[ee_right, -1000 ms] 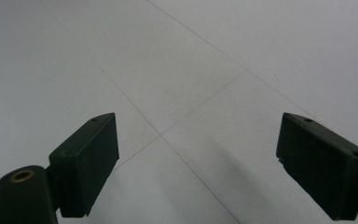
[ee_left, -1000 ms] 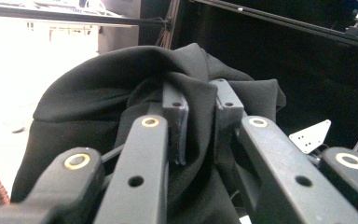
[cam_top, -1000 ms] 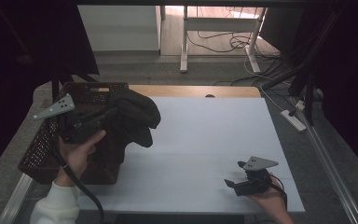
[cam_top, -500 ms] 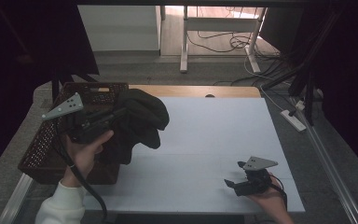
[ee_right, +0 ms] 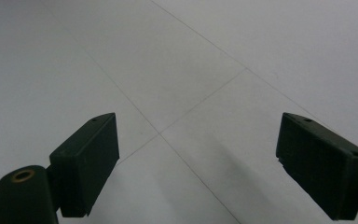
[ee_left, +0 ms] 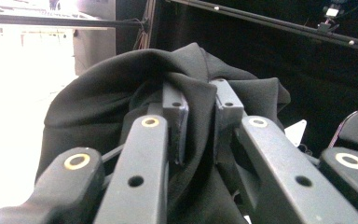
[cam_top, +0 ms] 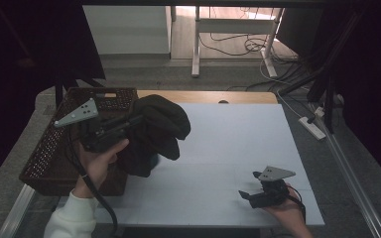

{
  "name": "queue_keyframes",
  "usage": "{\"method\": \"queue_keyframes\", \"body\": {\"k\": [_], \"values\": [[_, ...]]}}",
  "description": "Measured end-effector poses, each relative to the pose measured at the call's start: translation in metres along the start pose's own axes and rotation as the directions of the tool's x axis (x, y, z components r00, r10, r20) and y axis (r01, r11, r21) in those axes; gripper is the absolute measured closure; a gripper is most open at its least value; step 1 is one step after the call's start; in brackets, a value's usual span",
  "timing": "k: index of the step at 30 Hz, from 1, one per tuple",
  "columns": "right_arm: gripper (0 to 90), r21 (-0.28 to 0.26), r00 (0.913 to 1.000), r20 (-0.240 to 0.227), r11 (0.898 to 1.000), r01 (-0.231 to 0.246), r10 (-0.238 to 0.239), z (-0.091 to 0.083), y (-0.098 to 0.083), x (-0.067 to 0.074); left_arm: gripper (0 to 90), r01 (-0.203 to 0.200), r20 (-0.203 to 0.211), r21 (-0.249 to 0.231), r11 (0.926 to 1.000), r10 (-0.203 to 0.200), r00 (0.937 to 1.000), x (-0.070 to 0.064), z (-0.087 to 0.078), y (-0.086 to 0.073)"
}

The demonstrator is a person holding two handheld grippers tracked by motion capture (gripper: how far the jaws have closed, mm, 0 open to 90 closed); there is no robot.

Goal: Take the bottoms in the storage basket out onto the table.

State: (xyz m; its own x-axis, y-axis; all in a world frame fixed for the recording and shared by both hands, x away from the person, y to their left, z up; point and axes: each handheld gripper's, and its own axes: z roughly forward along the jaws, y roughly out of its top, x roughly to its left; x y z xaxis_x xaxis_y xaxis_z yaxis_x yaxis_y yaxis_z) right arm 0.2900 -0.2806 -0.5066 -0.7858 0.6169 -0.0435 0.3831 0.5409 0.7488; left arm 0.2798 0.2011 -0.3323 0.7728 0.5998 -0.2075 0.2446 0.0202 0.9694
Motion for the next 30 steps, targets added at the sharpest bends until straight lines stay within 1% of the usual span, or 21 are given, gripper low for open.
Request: {"method": "queue_keyframes", "body": {"k": [12,23,30], "values": [[13.2,0.000,1.0000,0.001,1.000,0.002,-0.002,0.000,0.000,0.000,78.6,-0.010,0.049,0.023,0.9997,0.009,0.9988,-0.007,0.020,-0.003],[13.2,-0.002,1.0000,-0.001,1.000,0.004,-0.004,-0.001,0.000,0.000,78.6,-0.011,0.064,0.047,0.9988,0.008,0.9979,-0.009,0.033,-0.007],[13.2,-0.002,1.0000,-0.001,1.000,0.007,-0.007,-0.001,0.000,0.000,78.6,-0.017,0.069,0.053,0.9984,0.014,0.9975,-0.011,0.039,-0.008]]}}
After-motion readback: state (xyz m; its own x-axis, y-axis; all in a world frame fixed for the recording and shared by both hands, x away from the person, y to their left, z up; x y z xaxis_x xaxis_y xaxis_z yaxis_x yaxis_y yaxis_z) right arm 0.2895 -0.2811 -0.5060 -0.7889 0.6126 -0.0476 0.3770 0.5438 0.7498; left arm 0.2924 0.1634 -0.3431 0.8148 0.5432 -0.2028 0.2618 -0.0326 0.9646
